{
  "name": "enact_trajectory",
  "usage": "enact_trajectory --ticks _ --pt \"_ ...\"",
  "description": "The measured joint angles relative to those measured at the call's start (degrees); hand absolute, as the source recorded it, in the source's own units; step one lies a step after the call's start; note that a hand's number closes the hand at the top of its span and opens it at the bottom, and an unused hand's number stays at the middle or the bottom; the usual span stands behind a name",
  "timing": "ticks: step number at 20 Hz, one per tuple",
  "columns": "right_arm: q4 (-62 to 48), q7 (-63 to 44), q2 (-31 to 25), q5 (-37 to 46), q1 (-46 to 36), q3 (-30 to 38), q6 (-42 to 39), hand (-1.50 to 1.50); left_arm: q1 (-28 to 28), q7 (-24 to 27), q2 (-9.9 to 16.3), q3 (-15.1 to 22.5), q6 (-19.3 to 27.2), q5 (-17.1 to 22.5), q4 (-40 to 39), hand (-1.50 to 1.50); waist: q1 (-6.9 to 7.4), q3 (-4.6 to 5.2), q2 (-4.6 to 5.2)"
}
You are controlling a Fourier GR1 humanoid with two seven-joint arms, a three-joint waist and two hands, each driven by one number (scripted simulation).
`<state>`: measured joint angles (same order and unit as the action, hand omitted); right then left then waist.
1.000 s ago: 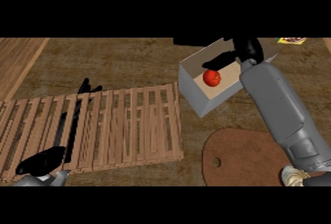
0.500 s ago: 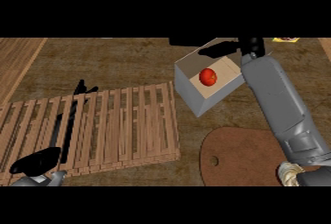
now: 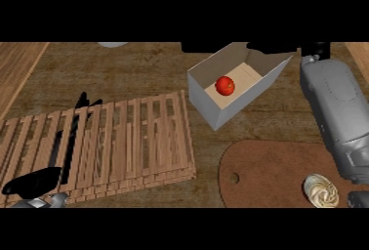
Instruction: Pick the tomato from the cutting board and place it in the cardboard box
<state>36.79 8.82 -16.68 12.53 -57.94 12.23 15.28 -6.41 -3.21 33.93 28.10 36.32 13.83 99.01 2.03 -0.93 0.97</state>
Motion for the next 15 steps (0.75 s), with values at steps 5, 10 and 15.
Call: enact_trajectory --ticks 5,10,15 --pt "-1.91 3.15 -5.92 -2.90 2.39 3.82 -4.26 -1.50 0.86 0.03 0.59 -0.24 0.57 0.45 0.37 0.00 -0.87 -0.02 -0.21" --pt "-3.66 7.08 -11.83 -4.79 6.27 6.32 -9.81 -1.50 1.49 -0.06 1.21 -0.46 1.00 1.01 0.63 0.00 -1.69 -0.01 -0.42" --pt "-5.54 10.53 -17.51 -5.58 9.59 7.31 -16.56 -1.50 1.77 -0.02 1.52 -0.44 1.31 1.27 0.76 0.00 -2.00 -0.02 -0.51"
